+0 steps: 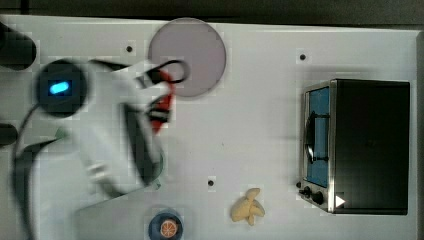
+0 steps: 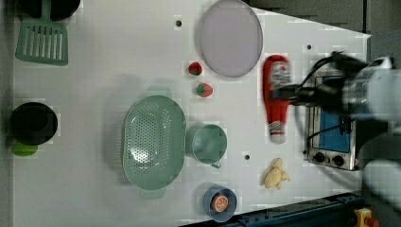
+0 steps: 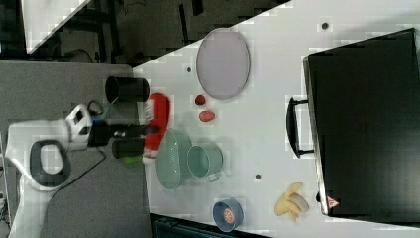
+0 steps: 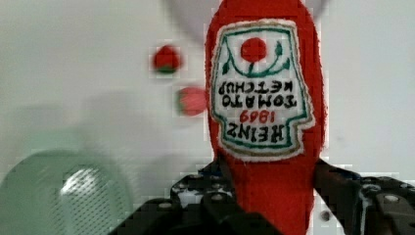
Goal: Pick ketchup from strainer and place it on the table
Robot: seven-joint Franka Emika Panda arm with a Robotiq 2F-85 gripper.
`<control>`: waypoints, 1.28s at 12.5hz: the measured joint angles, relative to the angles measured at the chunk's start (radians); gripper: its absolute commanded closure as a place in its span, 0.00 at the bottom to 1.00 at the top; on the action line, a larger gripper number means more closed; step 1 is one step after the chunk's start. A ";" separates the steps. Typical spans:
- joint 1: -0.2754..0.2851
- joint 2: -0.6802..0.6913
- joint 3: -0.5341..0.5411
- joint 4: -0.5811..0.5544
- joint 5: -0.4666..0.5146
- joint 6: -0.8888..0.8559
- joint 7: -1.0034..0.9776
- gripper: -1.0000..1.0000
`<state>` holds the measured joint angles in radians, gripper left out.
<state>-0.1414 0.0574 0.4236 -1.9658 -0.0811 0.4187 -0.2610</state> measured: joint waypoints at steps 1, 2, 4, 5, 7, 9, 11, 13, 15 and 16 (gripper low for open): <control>-0.014 0.006 -0.060 0.005 -0.001 0.003 -0.039 0.44; -0.033 0.014 -0.115 0.007 -0.002 0.004 -0.068 0.44; -0.082 0.025 -0.204 0.004 -0.001 0.000 -0.130 0.44; -0.104 0.029 -0.238 -0.002 0.000 -0.003 -0.155 0.44; -0.138 0.031 -0.284 -0.027 -0.004 0.007 -0.189 0.44; -0.139 0.030 -0.320 -0.097 -0.005 0.048 -0.206 0.44; -0.129 0.033 -0.334 -0.173 -0.007 0.090 -0.209 0.44; -0.125 0.030 -0.313 -0.272 -0.004 0.205 -0.212 0.44; -0.094 0.041 -0.307 -0.356 -0.005 0.340 -0.215 0.44; -0.092 0.048 -0.292 -0.392 -0.005 0.391 -0.216 0.44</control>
<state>-0.2334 0.1052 0.1318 -2.3574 -0.0861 0.8101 -0.4766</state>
